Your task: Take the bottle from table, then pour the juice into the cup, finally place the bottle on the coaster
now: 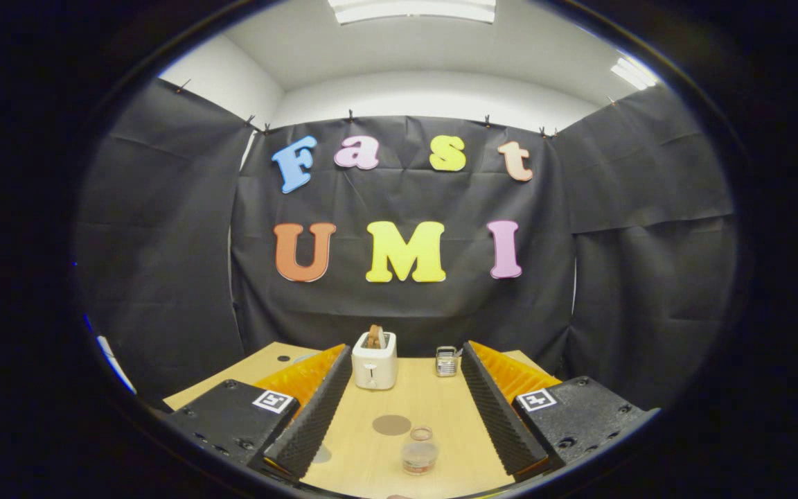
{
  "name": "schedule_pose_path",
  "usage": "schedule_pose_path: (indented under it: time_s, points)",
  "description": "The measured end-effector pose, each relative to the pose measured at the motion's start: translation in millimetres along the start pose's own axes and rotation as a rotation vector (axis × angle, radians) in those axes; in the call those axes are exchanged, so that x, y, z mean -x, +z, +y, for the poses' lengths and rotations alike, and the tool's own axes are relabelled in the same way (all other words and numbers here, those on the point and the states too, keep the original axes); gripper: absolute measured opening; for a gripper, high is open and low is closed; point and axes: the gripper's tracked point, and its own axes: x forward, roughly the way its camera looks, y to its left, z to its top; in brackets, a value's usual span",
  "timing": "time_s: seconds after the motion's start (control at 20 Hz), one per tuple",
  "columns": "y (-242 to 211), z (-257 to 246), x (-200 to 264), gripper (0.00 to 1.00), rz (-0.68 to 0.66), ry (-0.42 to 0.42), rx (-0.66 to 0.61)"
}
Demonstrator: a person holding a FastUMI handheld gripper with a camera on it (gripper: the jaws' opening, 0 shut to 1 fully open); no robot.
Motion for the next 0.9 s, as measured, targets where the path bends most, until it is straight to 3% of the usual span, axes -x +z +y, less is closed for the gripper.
schedule_pose_path:
  time_s: [0.9]
  points:
    - [-77.5,-9.2,-19.7,1.00,-0.069,0.013,-0.017]
